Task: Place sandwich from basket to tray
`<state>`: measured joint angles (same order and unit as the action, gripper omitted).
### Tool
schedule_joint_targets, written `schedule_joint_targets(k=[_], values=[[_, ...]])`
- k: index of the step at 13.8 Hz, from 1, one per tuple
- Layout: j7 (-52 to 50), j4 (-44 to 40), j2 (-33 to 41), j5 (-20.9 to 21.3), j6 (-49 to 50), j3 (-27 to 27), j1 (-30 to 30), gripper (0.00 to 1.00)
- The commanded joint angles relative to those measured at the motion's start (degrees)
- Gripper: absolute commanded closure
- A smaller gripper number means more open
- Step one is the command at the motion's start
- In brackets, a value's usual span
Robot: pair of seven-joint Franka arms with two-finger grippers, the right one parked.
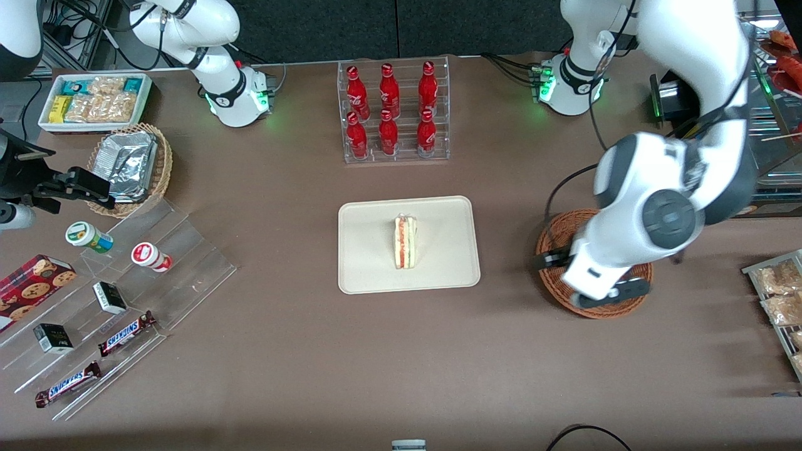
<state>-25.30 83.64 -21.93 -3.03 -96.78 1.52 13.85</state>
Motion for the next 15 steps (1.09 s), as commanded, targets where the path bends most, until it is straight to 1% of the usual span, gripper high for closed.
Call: schedule_joint_targets(k=[1,2,4,6,7,9,11,13,15], values=[[8.2,4.6,6.2,-0.6,5.2,5.9,-9.0,0.00],[10.3,4.3,6.8,-0.1,7.0,6.9,-10.8,0.00],[14.0,4.9,9.2,0.4,7.7,6.8,-11.2,0.00],[16.6,5.6,11.6,2.3,9.9,6.8,-11.7,0.00],[17.7,6.4,13.3,2.4,11.2,6.8,-11.8,0.00],[17.8,8.8,17.3,2.4,12.2,6.8,-12.3,0.00],[19.0,9.8,20.5,2.6,16.2,6.8,-13.1,0.00],[20.2,9.7,22.8,2.8,17.6,6.3,-13.5,0.00],[20.2,9.5,23.5,4.0,17.6,6.2,-13.7,0.00]])
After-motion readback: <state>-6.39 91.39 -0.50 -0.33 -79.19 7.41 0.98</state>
